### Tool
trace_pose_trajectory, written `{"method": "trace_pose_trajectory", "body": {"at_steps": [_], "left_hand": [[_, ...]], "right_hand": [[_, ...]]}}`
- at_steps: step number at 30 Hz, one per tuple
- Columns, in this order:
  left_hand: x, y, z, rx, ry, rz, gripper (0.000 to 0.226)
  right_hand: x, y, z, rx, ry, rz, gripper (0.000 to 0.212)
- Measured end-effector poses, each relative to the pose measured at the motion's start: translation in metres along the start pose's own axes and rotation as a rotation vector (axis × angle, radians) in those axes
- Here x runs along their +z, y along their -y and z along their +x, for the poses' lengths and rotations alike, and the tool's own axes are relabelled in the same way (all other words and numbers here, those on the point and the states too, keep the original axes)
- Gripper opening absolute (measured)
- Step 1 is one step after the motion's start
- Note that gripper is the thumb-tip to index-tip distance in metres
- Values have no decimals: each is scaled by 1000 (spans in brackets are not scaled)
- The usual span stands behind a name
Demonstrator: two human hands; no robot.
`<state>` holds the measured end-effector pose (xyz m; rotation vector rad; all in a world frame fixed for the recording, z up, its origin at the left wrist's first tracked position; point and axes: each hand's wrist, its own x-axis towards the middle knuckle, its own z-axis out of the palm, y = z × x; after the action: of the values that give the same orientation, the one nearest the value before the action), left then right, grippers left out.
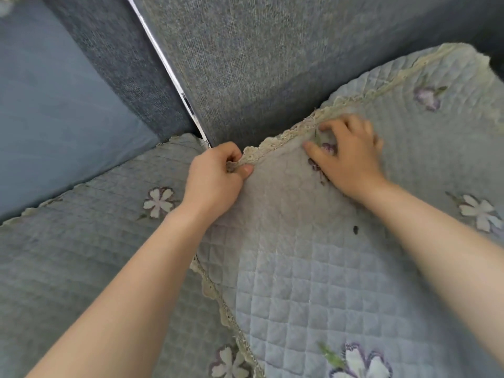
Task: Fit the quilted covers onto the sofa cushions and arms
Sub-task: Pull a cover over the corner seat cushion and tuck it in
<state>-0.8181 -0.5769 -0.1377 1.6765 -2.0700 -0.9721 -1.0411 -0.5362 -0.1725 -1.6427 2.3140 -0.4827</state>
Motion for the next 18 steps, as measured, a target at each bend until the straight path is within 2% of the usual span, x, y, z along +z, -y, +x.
{"method": "trace_pose_trajectory", "body": {"at_steps": [2, 5, 8, 11, 14, 16, 18], "left_hand": [[2, -6, 0, 76, -64, -13, 16], [9, -11, 7, 140, -120, 9, 16], [19, -5, 17, 108, -60, 69, 22], [22, -3, 23, 66, -21, 169, 25], [25, -8, 31, 4, -49, 243, 23], [28, -11, 33, -35, -36, 264, 22], [33, -15, 30, -60, -35, 279, 17]], "right_hand": [[-1, -10, -27, 121, -16, 35, 54], [6, -16, -38, 150, -118, 63, 44], [13, -16, -12, 86, -33, 37, 27], [9, -19, 2, -36, 74, -104, 22], [-1, -28, 7, -138, 41, -238, 23], [3, -25, 7, -83, 22, -255, 26], [9, -17, 5, 45, -6, -159, 28]]}}
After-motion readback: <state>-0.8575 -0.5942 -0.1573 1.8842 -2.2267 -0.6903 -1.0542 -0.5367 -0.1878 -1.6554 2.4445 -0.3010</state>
